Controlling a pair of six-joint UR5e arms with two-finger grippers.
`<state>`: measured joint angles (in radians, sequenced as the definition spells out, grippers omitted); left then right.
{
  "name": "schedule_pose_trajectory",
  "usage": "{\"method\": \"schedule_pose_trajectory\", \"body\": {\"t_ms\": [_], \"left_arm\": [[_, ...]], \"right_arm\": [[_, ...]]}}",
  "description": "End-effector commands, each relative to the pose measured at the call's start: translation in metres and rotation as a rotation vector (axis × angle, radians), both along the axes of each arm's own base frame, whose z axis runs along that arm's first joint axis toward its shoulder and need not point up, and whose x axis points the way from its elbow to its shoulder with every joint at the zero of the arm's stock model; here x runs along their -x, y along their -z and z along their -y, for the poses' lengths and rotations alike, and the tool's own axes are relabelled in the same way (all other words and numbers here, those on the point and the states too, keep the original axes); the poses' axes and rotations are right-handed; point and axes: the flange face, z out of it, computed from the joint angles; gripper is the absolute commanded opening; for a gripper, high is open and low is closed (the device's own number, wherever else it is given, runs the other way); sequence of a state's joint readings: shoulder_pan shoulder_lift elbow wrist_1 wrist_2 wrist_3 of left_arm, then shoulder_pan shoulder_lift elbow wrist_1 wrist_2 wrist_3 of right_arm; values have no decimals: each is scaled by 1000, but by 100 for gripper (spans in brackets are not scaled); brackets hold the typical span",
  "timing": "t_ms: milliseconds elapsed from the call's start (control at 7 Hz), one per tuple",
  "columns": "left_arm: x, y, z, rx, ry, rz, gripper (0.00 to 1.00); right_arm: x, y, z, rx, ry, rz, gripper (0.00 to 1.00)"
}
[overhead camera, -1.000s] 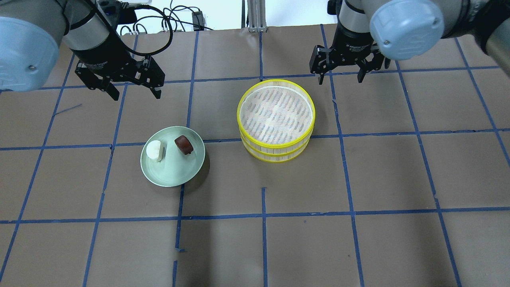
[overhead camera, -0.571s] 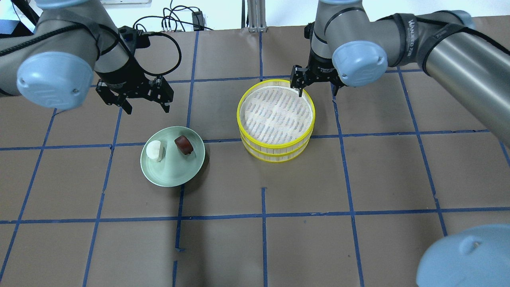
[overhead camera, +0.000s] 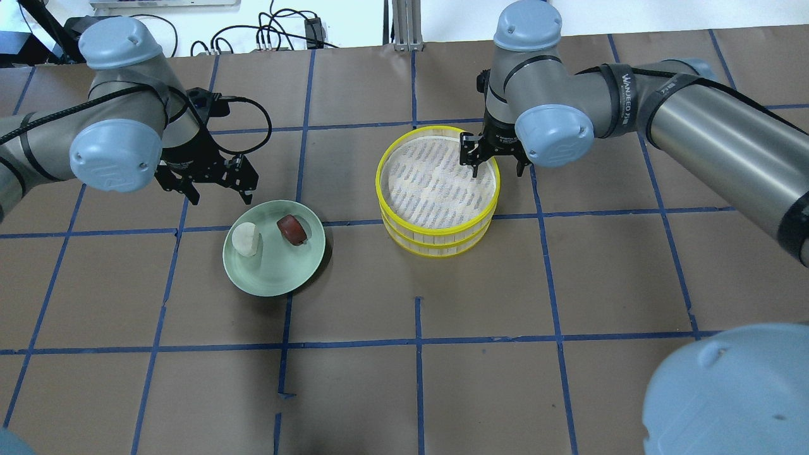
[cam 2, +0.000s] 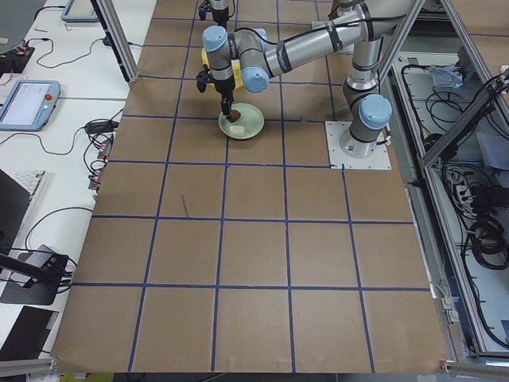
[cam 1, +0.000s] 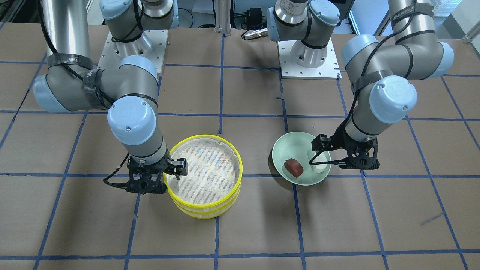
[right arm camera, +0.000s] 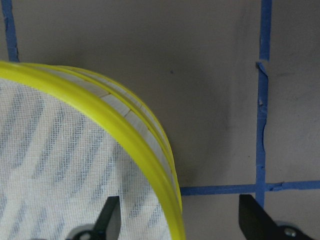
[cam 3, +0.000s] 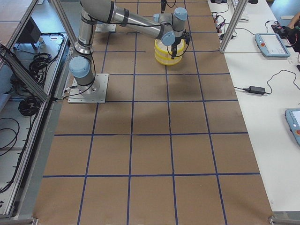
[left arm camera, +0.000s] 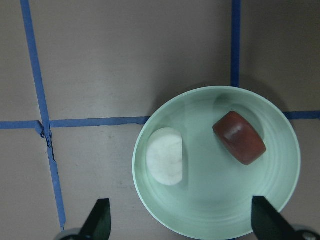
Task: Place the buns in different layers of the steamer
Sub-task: 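Grasp the top tier rim with the right gripper while the left lowers to the bun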
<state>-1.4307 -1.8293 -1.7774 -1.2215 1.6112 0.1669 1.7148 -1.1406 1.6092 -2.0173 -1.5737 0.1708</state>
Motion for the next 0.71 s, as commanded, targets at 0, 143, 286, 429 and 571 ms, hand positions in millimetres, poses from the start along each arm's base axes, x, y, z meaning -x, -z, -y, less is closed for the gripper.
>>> {"method": "schedule_pose_trajectory", "body": {"t_ms": [0,143,286,429,571], "left_arm": [[-4,56,9,16,3,7,100],[-4,68,8,27,3,7,100],[-3,77,5,10,-1,-1,100],[-2,99,-2,-26,-1,-8,98],[-2,104,-4,-3,-1,0,92]], "right_arm": [[3,-9,-4,-1,-22,-11,14],[3,-10,-7,-6,-25,-7,10],[4,-11,-6,-4,-26,-12,9],[7,-23,-12,-14,-24,-17,7],[12,-43,-22,-19,-44,-17,8]]}}
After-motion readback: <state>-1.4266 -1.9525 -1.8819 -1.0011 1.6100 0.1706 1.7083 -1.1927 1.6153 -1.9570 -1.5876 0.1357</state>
